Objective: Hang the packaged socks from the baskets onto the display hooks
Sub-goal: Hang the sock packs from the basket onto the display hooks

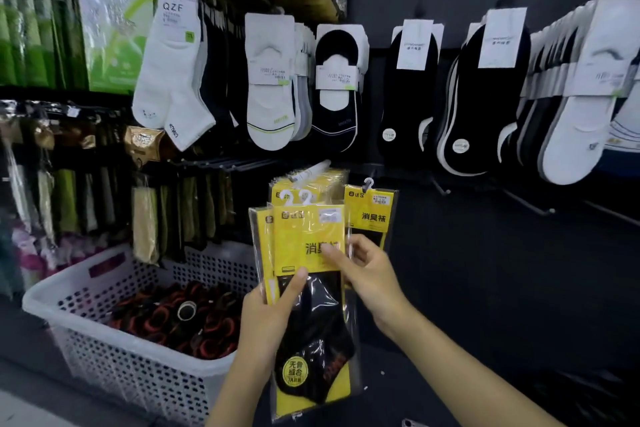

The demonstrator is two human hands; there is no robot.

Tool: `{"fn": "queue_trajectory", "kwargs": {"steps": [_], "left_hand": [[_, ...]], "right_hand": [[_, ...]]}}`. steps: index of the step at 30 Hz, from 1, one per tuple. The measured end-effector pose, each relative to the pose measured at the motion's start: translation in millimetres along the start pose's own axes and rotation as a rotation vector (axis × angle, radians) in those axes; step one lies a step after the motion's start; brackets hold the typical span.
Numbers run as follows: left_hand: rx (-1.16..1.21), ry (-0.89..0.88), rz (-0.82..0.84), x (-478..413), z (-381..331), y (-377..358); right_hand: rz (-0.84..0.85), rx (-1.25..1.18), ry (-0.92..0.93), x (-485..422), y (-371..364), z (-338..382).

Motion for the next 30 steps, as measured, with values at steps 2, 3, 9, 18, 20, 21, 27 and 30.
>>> {"fn": "queue_trajectory", "kwargs": {"steps": [2, 3, 9, 18, 20, 21, 27, 30], "left_hand": [[-0.016, 0.004, -0.007, 1.6, 2.4, 1.2], [-0.031, -0.006, -0.02, 3.0, 0.7, 2.5], [-0.091, -0.057, -0.099, 1.3, -9.5, 20.3], [-0.157, -0.214, -0.25, -20.9, -33.8, 53.0], [-0.152, -0.243, -0.259, -24.4, -37.8, 54.7], [-0.153, -0.25, -0.262, -25.9, -38.2, 55.3], [-0.112, -0.246, -0.253, -32.2, -33.9, 55.4], [-0.078, -0.242, -0.237, -33.2, -32.1, 53.6]], "right_hand": [[-0.015, -0.018, 0.001, 3.4, 0.3, 1.3], [-0.012, -0.033, -0.001, 4.2, 2.4, 0.8], [-0.056, -0.152, -0.059, 6.5, 31.8, -13.7], [-0.267, -0.074, 0.029, -14.5, 87.7, 1.8], [-0.234, -0.025, 0.034, -25.6, 82.8, 4.3], [-0.213, 0.005, 0.026, -31.0, 79.0, 3.3], [-0.299, 0.006, -0.06, -65.2, 74.0, -17.7], [-0.372, -0.015, -0.142, -80.2, 80.2, -35.4]]}}
Point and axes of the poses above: each hand's wrist, its own x-axis away from the middle knuckle, its own y-axis out of the back of the hand, z = x × y, the point moved 7 cm from there along -x, towards the middle knuckle, and after that the axes turned 1 degree about -x, right-handed, at the moved point
